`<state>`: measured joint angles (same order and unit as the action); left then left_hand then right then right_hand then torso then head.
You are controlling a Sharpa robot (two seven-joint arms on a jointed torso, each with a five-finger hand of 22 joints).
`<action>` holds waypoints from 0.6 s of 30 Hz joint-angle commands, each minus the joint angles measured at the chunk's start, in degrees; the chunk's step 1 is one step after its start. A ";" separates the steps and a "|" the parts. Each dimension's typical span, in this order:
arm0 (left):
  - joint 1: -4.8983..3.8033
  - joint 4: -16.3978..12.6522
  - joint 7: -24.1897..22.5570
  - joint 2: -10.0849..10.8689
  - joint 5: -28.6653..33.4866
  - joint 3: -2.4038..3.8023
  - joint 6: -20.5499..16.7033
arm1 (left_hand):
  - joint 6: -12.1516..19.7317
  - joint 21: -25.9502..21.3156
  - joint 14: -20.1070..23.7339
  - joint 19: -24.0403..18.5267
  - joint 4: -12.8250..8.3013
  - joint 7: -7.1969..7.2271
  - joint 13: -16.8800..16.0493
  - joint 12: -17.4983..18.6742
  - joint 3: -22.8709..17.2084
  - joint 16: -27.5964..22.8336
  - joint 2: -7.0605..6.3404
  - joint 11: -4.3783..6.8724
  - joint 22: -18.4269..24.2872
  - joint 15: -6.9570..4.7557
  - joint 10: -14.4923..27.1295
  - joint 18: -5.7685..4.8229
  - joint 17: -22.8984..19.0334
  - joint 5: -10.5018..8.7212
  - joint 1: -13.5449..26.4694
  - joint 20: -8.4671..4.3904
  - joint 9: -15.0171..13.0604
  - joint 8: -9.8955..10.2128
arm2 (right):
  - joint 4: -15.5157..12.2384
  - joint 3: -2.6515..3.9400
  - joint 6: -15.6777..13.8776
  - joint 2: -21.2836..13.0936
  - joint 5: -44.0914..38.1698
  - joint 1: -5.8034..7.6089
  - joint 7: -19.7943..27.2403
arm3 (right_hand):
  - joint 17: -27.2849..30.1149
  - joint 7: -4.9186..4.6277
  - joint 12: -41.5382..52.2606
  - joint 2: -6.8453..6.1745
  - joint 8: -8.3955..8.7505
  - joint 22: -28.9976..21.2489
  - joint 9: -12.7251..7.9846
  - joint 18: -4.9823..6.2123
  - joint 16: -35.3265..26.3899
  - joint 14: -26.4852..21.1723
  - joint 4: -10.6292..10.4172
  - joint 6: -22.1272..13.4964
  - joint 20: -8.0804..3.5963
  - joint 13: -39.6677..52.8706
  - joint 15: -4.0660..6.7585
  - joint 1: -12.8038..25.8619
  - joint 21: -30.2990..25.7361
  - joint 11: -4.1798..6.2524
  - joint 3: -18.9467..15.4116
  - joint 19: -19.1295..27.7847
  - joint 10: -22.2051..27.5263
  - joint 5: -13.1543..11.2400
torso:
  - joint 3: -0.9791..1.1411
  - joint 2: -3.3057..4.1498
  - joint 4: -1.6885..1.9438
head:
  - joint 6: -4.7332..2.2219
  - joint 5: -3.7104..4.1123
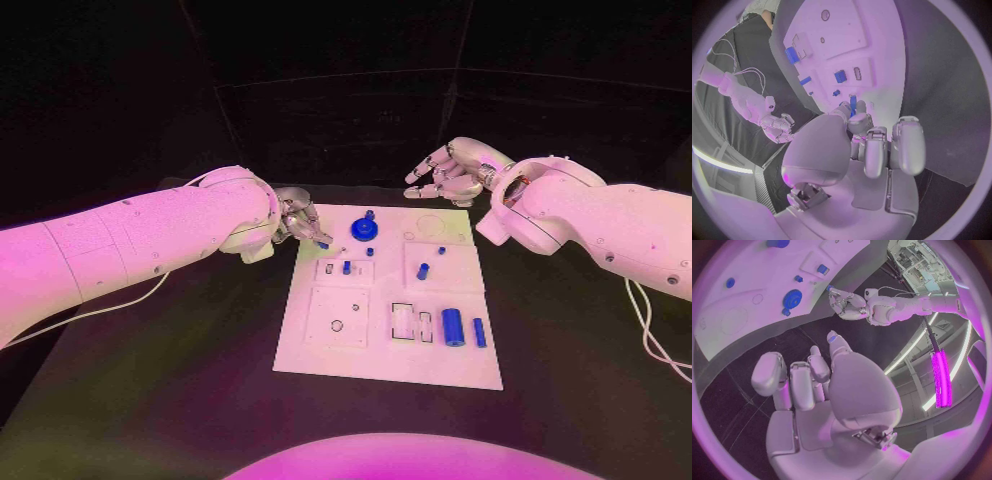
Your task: Assemble the parts on the task board
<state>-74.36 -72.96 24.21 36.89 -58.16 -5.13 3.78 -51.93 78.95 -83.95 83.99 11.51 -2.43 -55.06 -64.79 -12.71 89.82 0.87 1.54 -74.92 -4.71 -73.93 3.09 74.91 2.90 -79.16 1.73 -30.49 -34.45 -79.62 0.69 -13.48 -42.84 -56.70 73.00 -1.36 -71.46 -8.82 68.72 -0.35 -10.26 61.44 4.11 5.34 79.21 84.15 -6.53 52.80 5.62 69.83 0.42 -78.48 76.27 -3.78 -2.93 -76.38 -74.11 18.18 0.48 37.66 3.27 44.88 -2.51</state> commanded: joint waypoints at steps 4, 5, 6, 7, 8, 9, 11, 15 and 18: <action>0.75 -2.27 1.14 0.43 -5.56 -0.01 -4.10 | -0.53 0.18 -6.05 1.24 -6.91 0.00 -0.20 -0.26 -8.44 0.18 -0.94 0.17 -2.01 -0.28 -0.60 0.01 15.09 0.02 0.35 -0.51 -0.05 -0.45 | 0.00 0.03 -0.10 0.03 -0.08 0.11 0.53 | -0.06 -0.02 -0.08 0.44 -0.23 0.01 -0.05 0.27 -0.35 1.60 -0.30 -0.54 -0.04 0.09 0.21 0.10 -0.33 -0.01 -0.11 0.31 0.10 0.30 | -0.05 0.11 -0.17 | 0.14 -0.19; 0.88 -2.55 1.36 0.45 -5.87 -0.02 -4.15 | -0.56 0.19 -6.05 1.26 -6.94 0.00 -0.25 -0.30 -8.89 0.18 -1.14 0.18 -2.04 -0.29 -0.66 0.00 15.09 0.02 0.53 -0.51 -0.07 -0.49 | 0.02 0.03 -0.09 0.05 -0.08 0.11 0.54 | -0.06 -0.02 -0.08 0.44 -0.23 0.01 -0.05 0.27 -0.35 1.60 -0.30 -0.54 -0.04 0.09 0.21 0.10 -0.33 -0.01 -0.11 0.31 0.10 0.30 | -0.03 0.12 -0.19 | 0.16 -0.19; 0.99 -2.77 1.56 0.46 -6.11 -0.02 -4.15 | -0.57 0.19 -6.05 1.26 -6.95 0.00 -0.25 -0.30 -8.99 0.18 -1.18 0.18 -2.04 -0.29 -0.67 0.00 15.09 0.02 0.57 -0.51 -0.07 -0.49 | 0.03 0.03 -0.09 0.06 -0.08 0.11 0.55 | -0.06 -0.02 -0.08 0.44 -0.23 0.01 -0.05 0.27 -0.35 1.60 -0.30 -0.54 -0.04 0.09 0.21 0.10 -0.33 -0.01 -0.11 0.31 0.10 0.30 | -0.03 0.12 -0.19 | 0.18 -0.20; 1.09 -2.95 1.73 0.45 -6.30 -0.03 -4.14 | -0.59 0.20 -6.05 1.27 -6.98 0.01 -0.26 -0.31 -9.39 0.18 -1.35 0.19 -2.07 -0.29 -0.71 0.00 15.09 0.03 0.73 -0.52 -0.09 -0.52 | 0.04 0.03 -0.08 0.07 -0.08 0.11 0.55 | -0.06 -0.02 -0.08 0.44 -0.23 0.01 -0.05 0.27 -0.35 1.60 -0.30 -0.54 -0.04 0.09 0.21 0.10 -0.33 -0.01 -0.11 0.31 0.10 0.30 | -0.02 0.14 -0.19 | 0.19 -0.18; 1.18 -3.09 1.88 0.43 -6.44 -0.05 -4.05 | -0.59 0.18 -6.05 1.27 -6.99 0.01 -0.27 -0.31 -9.47 0.18 -1.39 0.19 -2.06 -0.29 -0.72 0.00 15.09 0.03 0.75 -0.52 -0.09 -0.52 | 0.05 0.03 -0.07 0.09 -0.08 0.11 0.55 | -0.06 -0.02 -0.08 0.44 -0.23 0.01 -0.05 0.27 -0.35 1.60 -0.30 -0.54 -0.04 0.09 0.21 0.10 -0.33 -0.01 -0.11 0.31 0.10 0.30 | -0.02 0.14 -0.20 | 0.18 -0.18; 1.22 -3.16 1.97 0.42 -6.51 -0.07 -3.95 | -0.60 0.16 -6.05 1.26 -7.01 0.01 -0.29 -0.33 -9.65 0.18 -1.47 0.19 -2.03 -0.29 -0.74 0.01 15.09 0.03 0.82 -0.52 -0.10 -0.54 | 0.05 0.03 -0.07 0.10 -0.08 0.11 0.56 | -0.06 -0.02 -0.08 0.44 -0.23 0.01 -0.05 0.27 -0.35 1.60 -0.30 -0.54 -0.04 0.09 0.21 0.10 -0.33 -0.01 -0.11 0.31 0.10 0.30 | 0.01 0.13 -0.19 | 0.19 -0.16; 1.33 -3.37 2.27 0.40 -6.67 -0.23 -3.58 | -0.63 0.17 -6.05 1.28 -7.07 0.02 -0.32 -0.35 -10.03 0.18 -1.64 0.20 -2.07 -0.30 -0.79 0.00 15.09 0.03 0.94 -0.52 -0.12 -0.57 | 0.07 0.03 -0.05 0.12 -0.08 0.11 0.57 | -0.06 -0.02 -0.08 0.44 -0.23 0.01 -0.05 0.27 -0.35 1.60 -0.30 -0.54 -0.04 0.09 0.21 0.10 -0.33 -0.01 -0.11 0.31 0.10 0.30 | 0.02 0.10 -0.18 | 0.24 -0.13; 1.46 -3.75 3.06 0.39 -6.85 -0.81 -2.23 | -0.65 0.13 -6.05 1.27 -7.15 0.03 -0.36 -0.38 -10.69 0.18 -1.92 0.21 -2.04 -0.30 -0.87 0.01 15.09 0.03 1.19 -0.52 -0.15 -0.62 | 0.10 0.03 -0.03 0.15 -0.08 0.11 0.59 | -0.06 -0.02 -0.08 0.44 -0.23 0.01 -0.05 0.27 -0.35 1.60 -0.30 -0.54 -0.04 0.09 0.21 0.10 -0.33 -0.01 -0.11 0.31 0.10 0.30 | 0.04 0.07 -0.13 | 0.31 -0.10; 1.49 -3.88 3.47 0.38 -6.89 -1.04 -1.43 | -0.65 0.13 -6.05 1.27 -7.15 0.03 -0.36 -0.38 -10.69 0.18 -1.92 0.21 -2.04 -0.30 -0.87 0.01 15.09 0.03 1.19 -0.52 -0.15 -0.62 | 0.13 0.03 -0.01 0.17 -0.08 0.11 0.59 | -0.06 -0.02 -0.08 0.44 -0.23 0.01 -0.05 0.27 -0.35 1.60 -0.30 -0.54 -0.04 0.09 0.21 0.10 -0.33 -0.01 -0.11 0.31 0.10 0.30 | 0.03 0.07 -0.13 | 0.38 -0.06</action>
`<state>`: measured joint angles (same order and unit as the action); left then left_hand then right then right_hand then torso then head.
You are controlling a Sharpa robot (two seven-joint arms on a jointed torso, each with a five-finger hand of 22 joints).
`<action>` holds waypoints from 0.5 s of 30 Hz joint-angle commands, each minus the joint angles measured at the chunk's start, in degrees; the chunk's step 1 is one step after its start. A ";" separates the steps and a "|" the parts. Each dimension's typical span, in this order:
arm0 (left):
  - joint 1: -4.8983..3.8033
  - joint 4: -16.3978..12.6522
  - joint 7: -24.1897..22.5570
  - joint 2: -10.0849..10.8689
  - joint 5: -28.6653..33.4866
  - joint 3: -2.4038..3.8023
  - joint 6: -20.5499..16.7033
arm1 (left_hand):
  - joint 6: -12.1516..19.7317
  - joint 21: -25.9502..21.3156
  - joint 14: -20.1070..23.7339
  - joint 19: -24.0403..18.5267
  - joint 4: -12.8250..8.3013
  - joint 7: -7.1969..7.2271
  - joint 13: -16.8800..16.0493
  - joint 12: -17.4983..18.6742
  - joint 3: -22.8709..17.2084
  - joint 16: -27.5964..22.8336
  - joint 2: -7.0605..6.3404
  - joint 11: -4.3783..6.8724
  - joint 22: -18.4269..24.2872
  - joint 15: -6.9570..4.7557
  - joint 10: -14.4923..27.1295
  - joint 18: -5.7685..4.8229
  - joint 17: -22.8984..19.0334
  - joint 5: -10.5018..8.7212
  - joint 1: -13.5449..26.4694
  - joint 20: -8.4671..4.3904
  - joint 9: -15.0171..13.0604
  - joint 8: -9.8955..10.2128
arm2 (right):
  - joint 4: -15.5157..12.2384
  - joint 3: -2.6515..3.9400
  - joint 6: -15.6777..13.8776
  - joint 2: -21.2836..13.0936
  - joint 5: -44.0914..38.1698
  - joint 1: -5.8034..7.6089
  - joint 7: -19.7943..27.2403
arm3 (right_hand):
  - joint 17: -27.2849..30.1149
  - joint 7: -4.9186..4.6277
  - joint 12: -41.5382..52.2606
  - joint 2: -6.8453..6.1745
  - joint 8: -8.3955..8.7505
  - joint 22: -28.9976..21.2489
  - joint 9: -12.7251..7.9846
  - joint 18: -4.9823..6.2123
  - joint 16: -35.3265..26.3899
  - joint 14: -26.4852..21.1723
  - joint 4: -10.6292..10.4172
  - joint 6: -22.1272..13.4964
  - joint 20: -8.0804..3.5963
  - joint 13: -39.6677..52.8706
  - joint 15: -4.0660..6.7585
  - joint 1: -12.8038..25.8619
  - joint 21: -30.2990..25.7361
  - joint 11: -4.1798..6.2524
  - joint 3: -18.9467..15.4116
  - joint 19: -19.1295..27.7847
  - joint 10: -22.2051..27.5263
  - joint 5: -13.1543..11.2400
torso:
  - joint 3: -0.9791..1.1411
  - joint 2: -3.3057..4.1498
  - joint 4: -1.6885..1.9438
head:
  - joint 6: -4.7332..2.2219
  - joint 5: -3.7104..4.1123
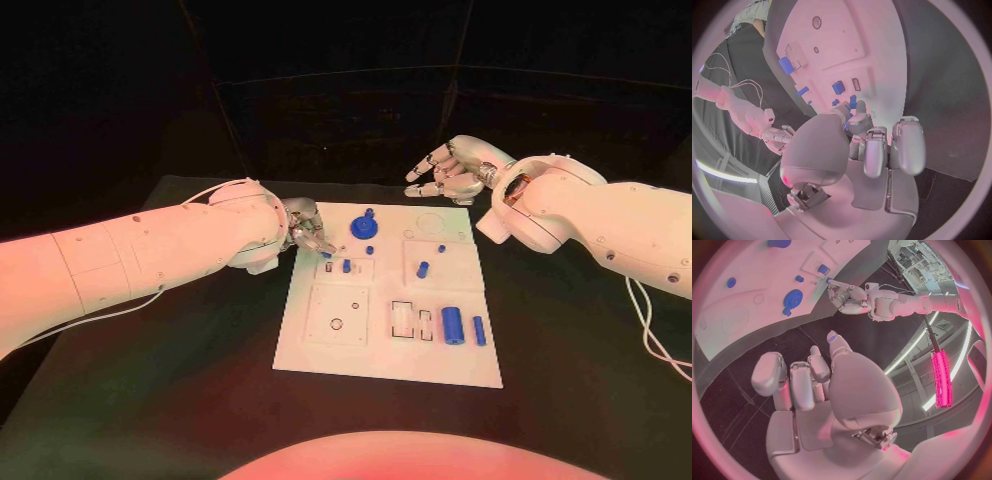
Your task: Assemble the parts on the task board
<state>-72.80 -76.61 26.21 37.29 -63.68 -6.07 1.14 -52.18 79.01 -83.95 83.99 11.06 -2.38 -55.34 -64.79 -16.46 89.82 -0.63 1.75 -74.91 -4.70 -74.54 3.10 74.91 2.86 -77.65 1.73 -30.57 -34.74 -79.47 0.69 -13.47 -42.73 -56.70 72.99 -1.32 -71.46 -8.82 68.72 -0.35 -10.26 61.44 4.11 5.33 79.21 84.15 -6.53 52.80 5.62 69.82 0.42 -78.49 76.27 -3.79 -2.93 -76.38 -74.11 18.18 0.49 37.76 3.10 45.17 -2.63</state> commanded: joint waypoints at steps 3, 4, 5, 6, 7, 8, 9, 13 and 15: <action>-0.05 -0.35 1.86 -0.04 -1.40 -0.25 1.86 | -0.40 0.07 -6.05 1.27 -6.70 -0.02 -0.08 -0.38 -6.94 0.18 -0.41 0.00 -2.04 -0.31 -0.26 0.01 15.09 0.07 -0.32 -0.52 -0.07 -0.34 | 0.00 0.03 -0.01 0.08 -0.08 0.11 0.56 | -0.06 -0.02 -0.08 0.44 -0.23 0.01 -0.05 0.28 -0.35 1.60 -0.30 -0.54 -0.04 0.10 0.21 0.10 -0.33 -0.01 -0.10 0.31 0.10 0.30 | 0.00 -0.04 0.03 | 0.09 0.06; -0.05 -0.38 1.95 -0.04 -1.40 -0.28 2.04 | -0.40 0.07 -6.05 1.27 -6.70 -0.02 -0.08 -0.38 -6.94 0.18 -0.41 0.00 -2.04 -0.31 -0.26 0.01 15.09 0.07 -0.32 -0.52 -0.07 -0.34 | 0.01 0.03 -0.01 0.08 -0.08 0.11 0.56 | -0.11 -0.02 -0.07 0.48 -0.27 0.01 -0.04 0.28 -0.34 1.62 -0.39 -0.56 -0.03 0.09 0.21 0.12 -0.35 -0.02 -0.14 0.30 0.10 0.32 | 0.03 -0.05 0.01 | 0.13 0.02; -0.05 -0.39 2.02 -0.04 -1.41 -0.31 2.16 | -0.42 0.06 -6.05 1.28 -6.75 -0.03 -0.01 -0.31 -7.51 0.18 -0.63 -0.01 -2.06 -0.31 -0.26 0.00 15.09 0.07 -0.08 -0.52 -0.11 -0.38 | 0.02 0.03 0.00 0.09 -0.08 0.11 0.56 | -0.13 -0.02 -0.06 0.50 -0.30 0.01 -0.04 0.28 -0.33 1.62 -0.45 -0.57 -0.03 0.09 0.21 0.13 -0.35 -0.02 -0.16 0.30 0.10 0.34 | 0.01 -0.06 0.00 | 0.18 0.02; -0.05 -0.42 2.08 -0.04 -1.41 -0.33 2.29 | -0.42 0.06 -6.05 1.28 -6.77 -0.03 0.01 -0.30 -7.63 0.18 -0.67 -0.01 -2.07 -0.30 -0.26 0.00 15.09 0.07 -0.02 -0.52 -0.11 -0.39 | 0.03 0.03 0.00 0.09 -0.08 0.11 0.56 | -0.13 -0.02 -0.06 0.50 -0.30 0.01 -0.04 0.28 -0.33 1.62 -0.45 -0.57 -0.03 0.09 0.21 0.13 -0.35 -0.02 -0.16 0.30 0.10 0.34 | 0.04 -0.05 0.00 | 0.18 0.02; -0.04 -0.44 2.11 -0.04 -1.41 -0.34 2.37 | -0.42 0.06 -6.05 1.28 -6.77 -0.03 0.01 -0.30 -7.63 0.18 -0.67 -0.01 -2.07 -0.30 -0.26 0.00 15.09 0.07 -0.02 -0.52 -0.11 -0.39 | 0.03 0.03 0.00 0.10 -0.08 0.10 0.56 | -0.13 -0.02 -0.06 0.50 -0.30 0.01 -0.04 0.28 -0.33 1.62 -0.45 -0.57 -0.03 0.09 0.21 0.13 -0.35 -0.02 -0.16 0.30 0.10 0.34 | 0.01 -0.06 0.01 | 0.18 0.03; -0.04 -0.47 2.15 -0.05 -1.41 -0.36 2.47 | -0.42 0.06 -6.05 1.28 -6.77 -0.03 0.01 -0.30 -7.63 0.18 -0.67 -0.01 -2.07 -0.30 -0.26 0.00 15.09 0.07 -0.02 -0.52 -0.11 -0.39 | 0.04 0.03 0.01 0.10 -0.08 0.10 0.57 | -0.13 -0.02 -0.06 0.50 -0.30 0.01 -0.04 0.28 -0.33 1.62 -0.45 -0.57 -0.03 0.09 0.21 0.13 -0.35 -0.02 -0.16 0.30 0.10 0.34 | 0.02 -0.05 0.00 | 0.19 0.03; -0.04 -0.51 2.17 -0.07 -1.41 -0.37 2.56 | -0.42 0.06 -6.05 1.28 -6.77 -0.03 0.01 -0.30 -7.63 0.18 -0.67 -0.01 -2.07 -0.30 -0.26 0.00 15.09 0.07 -0.02 -0.52 -0.11 -0.39 | 0.05 0.03 0.01 0.10 -0.08 0.10 0.57 | -0.13 -0.02 -0.06 0.50 -0.30 0.01 -0.04 0.28 -0.33 1.62 -0.45 -0.57 -0.03 0.09 0.21 0.13 -0.35 -0.02 -0.16 0.30 0.10 0.34 | 0.03 -0.05 0.01 | 0.20 0.05; -0.03 -0.60 2.21 -0.15 -1.41 -0.40 2.75 | -0.42 0.06 -6.05 1.28 -6.77 -0.03 0.01 -0.30 -7.63 0.18 -0.67 -0.01 -2.07 -0.30 -0.26 0.00 15.09 0.07 -0.02 -0.52 -0.11 -0.39 | 0.08 0.03 0.03 0.14 -0.08 0.10 0.57 | -0.13 -0.02 -0.06 0.50 -0.30 0.01 -0.04 0.28 -0.33 1.62 -0.45 -0.57 -0.03 0.09 0.21 0.13 -0.35 -0.02 -0.16 0.30 0.10 0.34 | 0.01 -0.03 0.02 | 0.27 0.05; -0.02 -0.64 2.19 -0.19 -1.41 -0.41 2.81 | -0.42 0.06 -6.05 1.28 -6.77 -0.03 0.01 -0.30 -7.63 0.18 -0.67 -0.01 -2.07 -0.30 -0.26 0.00 15.09 0.07 -0.02 -0.52 -0.11 -0.39 | 0.10 0.03 0.05 0.17 -0.08 0.10 0.58 | -0.13 -0.02 -0.06 0.50 -0.30 0.01 -0.04 0.28 -0.33 1.62 -0.45 -0.57 -0.03 0.09 0.21 0.13 -0.35 -0.02 -0.16 0.30 0.10 0.34 | 0.01 -0.06 0.02 | 0.30 0.05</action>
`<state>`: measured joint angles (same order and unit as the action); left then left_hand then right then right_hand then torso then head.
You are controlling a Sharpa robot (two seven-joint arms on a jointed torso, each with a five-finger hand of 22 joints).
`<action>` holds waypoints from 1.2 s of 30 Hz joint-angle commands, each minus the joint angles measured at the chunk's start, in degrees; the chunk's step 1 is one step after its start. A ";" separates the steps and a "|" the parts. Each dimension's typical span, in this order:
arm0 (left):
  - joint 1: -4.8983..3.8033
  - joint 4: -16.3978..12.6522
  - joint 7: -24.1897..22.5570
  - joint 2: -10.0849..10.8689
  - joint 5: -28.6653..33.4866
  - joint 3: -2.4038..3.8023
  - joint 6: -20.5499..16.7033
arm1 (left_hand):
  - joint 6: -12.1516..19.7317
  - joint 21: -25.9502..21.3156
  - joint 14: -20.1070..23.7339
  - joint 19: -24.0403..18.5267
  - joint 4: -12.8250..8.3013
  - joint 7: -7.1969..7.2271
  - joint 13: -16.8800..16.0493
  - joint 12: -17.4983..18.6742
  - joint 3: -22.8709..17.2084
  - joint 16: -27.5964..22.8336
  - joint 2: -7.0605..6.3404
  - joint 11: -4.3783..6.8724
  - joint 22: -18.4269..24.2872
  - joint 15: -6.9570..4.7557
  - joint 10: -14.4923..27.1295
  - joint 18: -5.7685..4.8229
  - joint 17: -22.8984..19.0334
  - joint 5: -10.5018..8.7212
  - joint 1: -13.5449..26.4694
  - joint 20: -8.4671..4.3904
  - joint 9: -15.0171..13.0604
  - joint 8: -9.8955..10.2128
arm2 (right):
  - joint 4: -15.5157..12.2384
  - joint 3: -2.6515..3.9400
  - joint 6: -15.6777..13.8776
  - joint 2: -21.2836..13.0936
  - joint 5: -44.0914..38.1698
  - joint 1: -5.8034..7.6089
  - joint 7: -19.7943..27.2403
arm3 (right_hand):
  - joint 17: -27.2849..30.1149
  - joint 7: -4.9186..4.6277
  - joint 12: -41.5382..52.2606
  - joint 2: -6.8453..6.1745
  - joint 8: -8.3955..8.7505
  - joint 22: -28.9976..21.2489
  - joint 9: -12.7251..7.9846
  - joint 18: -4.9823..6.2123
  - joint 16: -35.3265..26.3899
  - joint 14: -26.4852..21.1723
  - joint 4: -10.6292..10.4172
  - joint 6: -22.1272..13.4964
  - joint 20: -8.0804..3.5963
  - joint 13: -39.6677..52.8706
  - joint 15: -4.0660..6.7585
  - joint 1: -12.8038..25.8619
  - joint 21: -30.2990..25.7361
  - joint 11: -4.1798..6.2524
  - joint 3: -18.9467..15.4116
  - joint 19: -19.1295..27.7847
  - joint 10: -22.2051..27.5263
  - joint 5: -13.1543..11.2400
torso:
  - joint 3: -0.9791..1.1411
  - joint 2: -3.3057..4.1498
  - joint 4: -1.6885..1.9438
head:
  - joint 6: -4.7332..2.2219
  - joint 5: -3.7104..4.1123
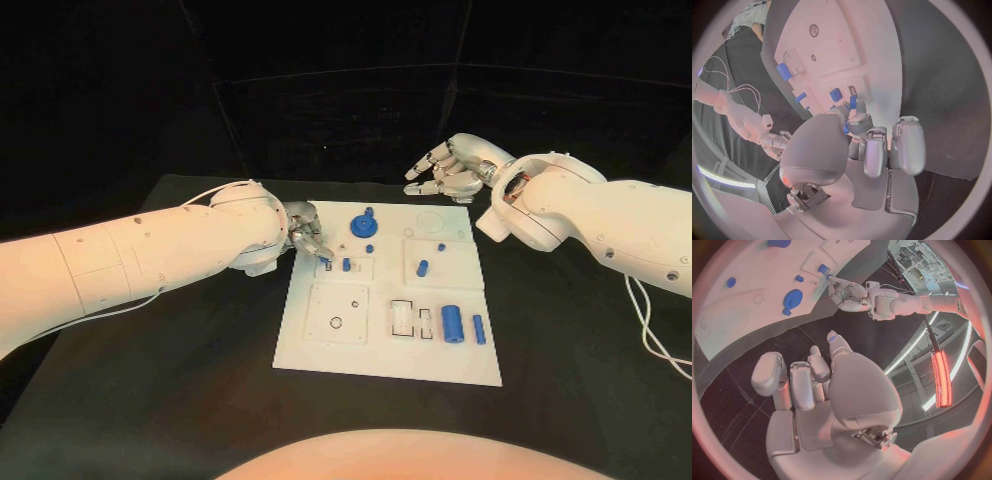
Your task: Assemble the parts on the task board
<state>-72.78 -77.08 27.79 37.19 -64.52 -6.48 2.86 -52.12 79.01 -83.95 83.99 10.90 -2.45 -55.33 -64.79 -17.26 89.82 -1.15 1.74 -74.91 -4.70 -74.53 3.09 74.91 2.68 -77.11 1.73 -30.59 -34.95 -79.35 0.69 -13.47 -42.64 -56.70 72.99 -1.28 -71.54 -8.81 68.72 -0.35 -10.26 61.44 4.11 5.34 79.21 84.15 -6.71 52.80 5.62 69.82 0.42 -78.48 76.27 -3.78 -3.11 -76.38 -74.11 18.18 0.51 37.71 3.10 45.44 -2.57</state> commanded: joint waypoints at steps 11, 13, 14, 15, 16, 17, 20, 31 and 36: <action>-0.01 -0.06 0.49 -0.35 -0.57 -0.30 1.69 | -0.50 -0.03 -6.05 1.25 -6.77 0.06 0.02 -0.27 -7.53 0.18 -0.56 0.01 -2.00 -0.30 -0.31 0.02 15.09 0.25 -0.27 -0.52 -0.14 -0.24 | 0.09 0.03 0.09 0.23 -0.08 0.10 0.62 | -0.05 -0.02 -0.06 0.50 -0.30 0.01 -0.04 0.27 -0.33 1.62 -0.27 -0.57 -0.03 0.09 0.21 0.12 -0.35 -0.02 0.02 0.30 0.10 0.34 | 0.01 -0.07 0.01 | 0.09 0.03; 0.00 0.07 0.49 -0.47 -0.57 -0.34 1.82 | -0.51 -0.02 -6.05 1.26 -6.81 0.06 0.04 -0.26 -7.63 0.18 -0.64 0.01 -2.03 -0.30 -0.31 0.02 15.09 0.25 -0.24 -0.52 -0.14 -0.25 | 0.10 0.03 0.09 0.24 -0.08 0.10 0.63 | -0.05 -0.02 -0.06 0.50 -0.30 0.01 -0.04 0.27 -0.33 1.62 -0.27 -0.57 -0.03 0.09 0.21 0.12 -0.35 -0.02 0.02 0.30 0.10 0.34 | 0.00 -0.05 0.01 | 0.09 0.05; 0.00 0.14 0.50 -0.52 -0.57 -0.36 1.88 | -0.51 -0.02 -6.05 1.26 -6.81 0.06 0.04 -0.26 -7.63 0.18 -0.64 0.01 -2.03 -0.30 -0.31 0.02 15.09 0.25 -0.24 -0.52 -0.14 -0.25 | 0.10 0.03 0.09 0.24 -0.08 0.10 0.63 | -0.05 -0.02 -0.06 0.50 -0.30 0.01 -0.04 0.27 -0.33 1.62 -0.27 -0.57 -0.03 0.09 0.21 0.12 -0.35 -0.02 0.02 0.30 0.10 0.34 | 0.01 -0.05 0.01 | 0.10 0.06; 0.00 0.22 0.50 -0.60 -0.57 -0.37 1.95 | -0.51 -0.02 -6.05 1.26 -6.81 0.06 0.04 -0.26 -7.63 0.18 -0.64 0.01 -2.03 -0.30 -0.31 0.02 15.09 0.25 -0.24 -0.52 -0.14 -0.25 | 0.11 0.03 0.09 0.24 -0.08 0.10 0.63 | -0.05 -0.02 -0.06 0.50 -0.30 0.01 -0.04 0.27 -0.33 1.62 -0.27 -0.57 -0.03 0.09 0.21 0.12 -0.35 -0.02 0.02 0.30 0.10 0.34 | 0.00 -0.05 0.01 | 0.09 0.06; 0.00 0.30 0.50 -0.67 -0.57 -0.38 2.01 | -0.51 -0.02 -6.05 1.26 -6.81 0.06 0.04 -0.26 -7.63 0.18 -0.64 0.01 -2.03 -0.30 -0.31 0.02 15.09 0.25 -0.24 -0.52 -0.14 -0.25 | 0.11 0.03 0.10 0.25 -0.08 0.10 0.63 | -0.05 -0.02 -0.06 0.50 -0.30 0.01 -0.04 0.27 -0.33 1.62 -0.27 -0.57 -0.03 0.09 0.21 0.12 -0.35 -0.02 0.02 0.30 0.10 0.34 | 0.01 -0.05 0.00 | 0.10 0.06; 0.00 0.38 0.51 -0.77 -0.57 -0.39 2.09 | -0.51 -0.02 -6.05 1.26 -6.81 0.06 0.04 -0.26 -7.63 0.18 -0.64 0.01 -2.03 -0.30 -0.31 0.02 15.09 0.25 -0.24 -0.52 -0.14 -0.25 | 0.11 0.03 0.10 0.25 -0.08 0.10 0.62 | -0.05 -0.02 -0.06 0.50 -0.30 0.01 -0.04 0.27 -0.33 1.62 -0.27 -0.57 -0.03 0.09 0.21 0.12 -0.35 -0.02 0.02 0.30 0.10 0.34 | 0.01 -0.06 -0.02 | 0.12 0.04; 0.00 0.56 0.52 -1.01 -0.57 -0.41 2.37 | -0.51 -0.02 -6.05 1.25 -6.82 0.06 0.02 -0.26 -7.65 0.18 -0.66 0.01 -2.02 -0.30 -0.31 0.02 15.09 0.25 -0.23 -0.52 -0.14 -0.25 | 0.11 0.03 0.11 0.26 -0.08 0.10 0.61 | -0.05 -0.02 -0.06 0.50 -0.30 0.01 -0.04 0.27 -0.33 1.62 -0.27 -0.57 -0.03 0.09 0.21 0.12 -0.35 -0.02 0.02 0.30 0.10 0.34 | 0.03 -0.04 -0.02 | 0.18 0.05; -0.02 0.86 0.72 -1.33 -0.56 -0.55 3.93 | -0.52 -0.11 -6.05 1.22 -6.86 0.06 0.05 -0.23 -7.84 0.18 -0.80 0.00 -1.93 -0.29 -0.31 0.04 15.09 0.25 -0.13 -0.52 -0.15 -0.26 | 0.25 0.03 0.22 0.42 -0.08 0.10 0.66 | -0.10 -0.02 -0.02 0.55 -0.36 0.04 -0.04 0.27 -0.32 1.64 -0.36 -0.60 -0.03 0.10 0.21 0.08 -0.35 -0.01 -0.01 0.26 0.07 0.37 | -0.01 -0.08 0.08 | 0.47 0.11; -0.02 0.87 0.74 -1.29 -0.56 -0.68 4.87 | -0.52 -0.11 -6.05 1.22 -6.86 0.06 0.05 -0.23 -7.84 0.18 -0.80 0.00 -1.93 -0.29 -0.31 0.04 15.09 0.25 -0.13 -0.52 -0.15 -0.26 | 0.32 0.03 0.28 0.48 -0.08 0.10 0.68 | -0.10 -0.02 -0.02 0.55 -0.36 0.04 -0.04 0.27 -0.32 1.64 -0.36 -0.60 -0.03 0.10 0.21 0.08 -0.35 -0.01 -0.01 0.26 0.07 0.37 | -0.03 -0.10 0.06 | 0.49 0.09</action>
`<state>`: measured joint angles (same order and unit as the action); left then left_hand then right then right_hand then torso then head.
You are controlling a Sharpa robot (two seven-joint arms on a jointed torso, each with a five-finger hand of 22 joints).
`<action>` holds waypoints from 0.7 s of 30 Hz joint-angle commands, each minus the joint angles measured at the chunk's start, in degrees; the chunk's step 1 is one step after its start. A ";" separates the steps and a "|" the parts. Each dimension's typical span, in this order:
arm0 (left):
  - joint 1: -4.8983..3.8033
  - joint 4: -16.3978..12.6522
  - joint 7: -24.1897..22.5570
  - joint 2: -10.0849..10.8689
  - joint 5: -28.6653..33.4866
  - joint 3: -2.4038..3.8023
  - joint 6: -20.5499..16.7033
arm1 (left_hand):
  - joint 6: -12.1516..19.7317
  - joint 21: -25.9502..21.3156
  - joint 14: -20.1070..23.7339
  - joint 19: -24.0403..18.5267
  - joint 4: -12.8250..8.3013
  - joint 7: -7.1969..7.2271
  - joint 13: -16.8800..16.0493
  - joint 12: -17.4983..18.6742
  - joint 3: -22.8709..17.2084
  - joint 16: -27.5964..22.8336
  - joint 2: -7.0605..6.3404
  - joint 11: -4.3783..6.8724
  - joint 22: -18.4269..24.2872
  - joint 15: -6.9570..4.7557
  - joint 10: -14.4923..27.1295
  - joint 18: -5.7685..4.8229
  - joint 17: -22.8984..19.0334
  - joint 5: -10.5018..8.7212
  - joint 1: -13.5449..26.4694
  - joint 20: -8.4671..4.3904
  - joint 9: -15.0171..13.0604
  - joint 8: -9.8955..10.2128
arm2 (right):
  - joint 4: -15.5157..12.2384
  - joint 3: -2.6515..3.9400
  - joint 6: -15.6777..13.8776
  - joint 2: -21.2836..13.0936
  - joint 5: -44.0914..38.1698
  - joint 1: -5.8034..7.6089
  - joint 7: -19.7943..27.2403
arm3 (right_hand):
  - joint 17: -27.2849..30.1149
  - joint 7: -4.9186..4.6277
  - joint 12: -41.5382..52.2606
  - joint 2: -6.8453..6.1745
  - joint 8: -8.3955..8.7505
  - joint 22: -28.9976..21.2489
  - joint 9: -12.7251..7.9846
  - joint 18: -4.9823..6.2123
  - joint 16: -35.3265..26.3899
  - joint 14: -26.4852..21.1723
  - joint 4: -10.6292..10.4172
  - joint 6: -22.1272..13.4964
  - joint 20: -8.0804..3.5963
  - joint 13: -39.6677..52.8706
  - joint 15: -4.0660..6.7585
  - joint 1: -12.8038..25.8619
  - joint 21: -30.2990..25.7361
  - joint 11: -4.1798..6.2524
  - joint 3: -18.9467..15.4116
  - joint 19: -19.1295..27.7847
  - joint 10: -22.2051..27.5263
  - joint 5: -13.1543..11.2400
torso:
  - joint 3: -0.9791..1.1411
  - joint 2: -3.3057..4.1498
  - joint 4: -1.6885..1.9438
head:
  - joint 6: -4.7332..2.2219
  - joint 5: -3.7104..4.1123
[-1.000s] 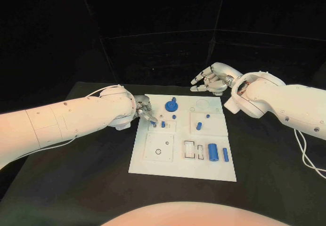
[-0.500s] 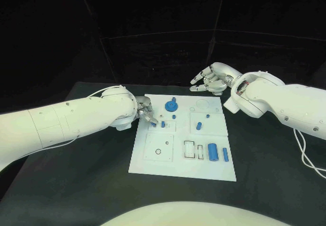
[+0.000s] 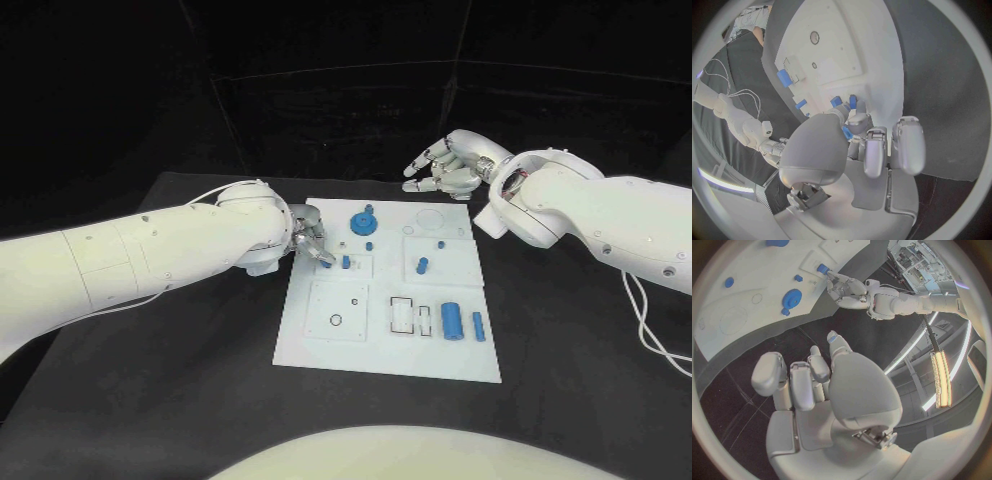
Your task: Assemble the parts on the task board
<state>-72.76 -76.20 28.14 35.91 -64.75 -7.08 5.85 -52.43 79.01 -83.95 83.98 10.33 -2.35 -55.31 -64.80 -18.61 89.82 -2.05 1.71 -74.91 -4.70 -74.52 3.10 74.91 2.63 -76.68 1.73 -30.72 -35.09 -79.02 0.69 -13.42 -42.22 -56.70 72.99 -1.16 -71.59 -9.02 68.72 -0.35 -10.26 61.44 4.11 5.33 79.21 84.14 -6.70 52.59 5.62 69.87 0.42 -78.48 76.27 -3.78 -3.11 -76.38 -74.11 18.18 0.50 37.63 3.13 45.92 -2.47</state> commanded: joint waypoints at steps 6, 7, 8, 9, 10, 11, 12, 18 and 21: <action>-0.05 0.19 0.24 -0.07 -0.33 -0.14 2.48 | -0.22 -0.13 -6.05 1.21 -6.31 -0.04 -0.06 -0.30 -6.57 0.18 0.02 0.03 -1.92 -0.28 -0.38 0.04 15.09 0.31 -0.51 -0.52 -0.02 -0.13 | 0.02 0.03 0.26 0.09 -0.08 0.11 0.56 | -0.05 0.19 -0.02 0.55 -0.36 0.04 -0.04 0.27 -0.32 1.65 -0.37 -0.39 -0.03 0.05 0.21 0.08 -0.35 -0.01 -0.01 0.26 0.07 0.37 | -0.02 -0.01 0.02 | 0.06 -0.05; -0.05 0.22 0.23 -0.09 -0.33 -0.14 2.50 | -0.22 -0.13 -6.05 1.21 -6.31 -0.04 -0.06 -0.30 -6.57 0.18 0.02 0.03 -1.92 -0.28 -0.38 0.04 15.09 0.31 -0.51 -0.52 -0.02 -0.13 | 0.02 0.03 0.26 0.09 -0.08 0.11 0.56 | -0.05 0.19 -0.02 0.55 -0.36 0.04 -0.04 0.27 -0.32 1.65 -0.37 -0.39 -0.03 0.05 0.21 0.08 -0.35 -0.01 -0.01 0.26 0.07 0.37 | -0.02 -0.01 0.02 | 0.06 -0.05; -0.05 0.30 0.19 -0.15 -0.33 -0.14 2.52 | -0.22 -0.13 -6.05 1.21 -6.31 -0.04 -0.06 -0.30 -6.57 0.18 0.02 0.03 -1.92 -0.28 -0.38 0.04 15.09 0.31 -0.51 -0.52 -0.02 -0.13 | 0.02 0.03 0.27 0.09 -0.08 0.11 0.55 | -0.05 0.19 -0.02 0.55 -0.36 0.04 -0.04 0.27 -0.32 1.65 -0.37 -0.39 -0.03 0.05 0.21 0.08 -0.35 -0.01 -0.01 0.26 0.07 0.37 | -0.02 0.02 0.02 | 0.08 -0.06; -0.05 0.38 0.15 -0.22 -0.33 -0.15 2.52 | -0.22 -0.13 -6.05 1.21 -6.31 -0.04 -0.06 -0.30 -6.57 0.18 0.02 0.03 -1.92 -0.28 -0.38 0.04 15.09 0.31 -0.51 -0.52 -0.02 -0.13 | 0.02 0.03 0.27 0.10 -0.08 0.11 0.55 | -0.05 0.19 -0.02 0.55 -0.36 0.04 -0.04 0.27 -0.32 1.65 -0.37 -0.39 -0.03 0.05 0.21 0.08 -0.35 -0.01 -0.01 0.26 0.07 0.37 | -0.02 0.02 0.03 | 0.08 -0.05; -0.06 0.45 0.12 -0.27 -0.33 -0.15 2.51 | -0.22 -0.13 -6.05 1.21 -6.31 -0.04 -0.06 -0.30 -6.57 0.18 0.02 0.03 -1.92 -0.28 -0.38 0.04 15.09 0.31 -0.51 -0.52 -0.02 -0.13 | 0.03 0.03 0.27 0.11 -0.08 0.11 0.55 | -0.05 0.19 -0.02 0.55 -0.36 0.04 -0.04 0.27 -0.32 1.65 -0.37 -0.39 -0.03 0.05 0.21 0.08 -0.35 -0.01 -0.01 0.26 0.07 0.37 | -0.02 0.02 0.03 | 0.08 -0.05; -0.06 0.55 0.07 -0.35 -0.33 -0.15 2.48 | -0.23 -0.14 -6.05 1.20 -6.30 -0.04 -0.03 -0.28 -6.61 0.18 0.00 0.03 -1.90 -0.28 -0.37 0.04 15.09 0.31 -0.48 -0.51 -0.02 -0.13 | 0.03 0.03 0.27 0.11 -0.08 0.11 0.55 | -0.05 0.19 -0.02 0.55 -0.36 0.04 -0.04 0.27 -0.32 1.65 -0.37 -0.39 -0.03 0.05 0.21 0.08 -0.35 -0.01 -0.01 0.26 0.07 0.37 | 0.00 -0.01 0.03 | 0.12 -0.02; -0.06 0.65 0.04 -0.44 -0.33 -0.15 2.44 | -0.25 -0.19 -6.05 1.18 -6.28 -0.05 0.02 -0.24 -6.70 0.18 -0.04 0.02 -1.86 -0.27 -0.35 0.06 15.09 0.30 -0.38 -0.51 -0.03 -0.14 | 0.03 0.03 0.27 0.12 -0.08 0.11 0.55 | -0.05 0.19 -0.02 0.55 -0.36 0.04 -0.04 0.27 -0.32 1.65 -0.37 -0.39 -0.03 0.05 0.21 0.08 -0.35 -0.01 -0.01 0.26 0.07 0.37 | 0.00 -0.01 0.03 | 0.14 -0.02; -0.12 1.42 -0.04 -1.07 -0.11 -0.16 2.30 | -1.17 -0.18 -6.05 1.19 -5.20 0.17 -0.27 -0.52 -6.24 0.18 -0.91 0.08 -1.96 -0.26 -0.66 0.04 15.09 0.25 2.06 -0.47 -0.37 -0.81 | 0.00 0.03 0.29 0.12 -0.08 0.11 0.55 | -0.07 0.19 0.01 0.58 -0.50 -0.03 -0.02 0.28 -0.34 1.66 -0.65 -0.42 -0.03 0.01 0.21 0.18 -0.41 -0.02 -0.18 0.26 0.07 0.04 | 0.04 0.02 -0.03 | 0.16 -0.01; -0.15 1.81 0.01 -1.41 0.12 -0.17 2.34 | -1.80 -0.11 -6.05 1.24 -3.79 0.37 -0.25 -0.59 -4.41 0.18 -1.53 0.23 -2.08 -0.38 -0.78 0.02 15.09 0.24 4.62 -0.53 -0.71 -1.36 | -0.01 0.03 0.28 0.10 -0.08 0.11 0.55 | -0.04 0.19 0.01 0.58 -0.55 0.04 -0.02 0.27 -0.37 1.66 -0.74 -0.44 -0.03 -0.01 0.21 0.20 -0.39 -0.02 -0.24 0.21 0.08 -0.10 | 0.06 -0.01 -0.06 | 0.15 0.06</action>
<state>-72.92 -74.52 28.12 34.61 -64.77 -7.16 7.17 -53.57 79.01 -83.95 83.98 7.20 -2.43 -55.54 -65.17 -22.56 89.82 -3.44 1.85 -74.91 -4.70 -74.88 3.09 74.91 2.88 -72.31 1.74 -31.44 -36.25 -78.94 0.69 -13.38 -42.14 -56.71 72.98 -1.11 -71.58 -8.83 68.72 -0.35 -10.61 61.44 4.11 5.33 79.21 84.14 -7.10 52.40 5.62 69.87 0.42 -78.48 76.05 -3.78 -3.50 -76.39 -74.11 18.18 0.53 37.63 3.16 46.09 -2.46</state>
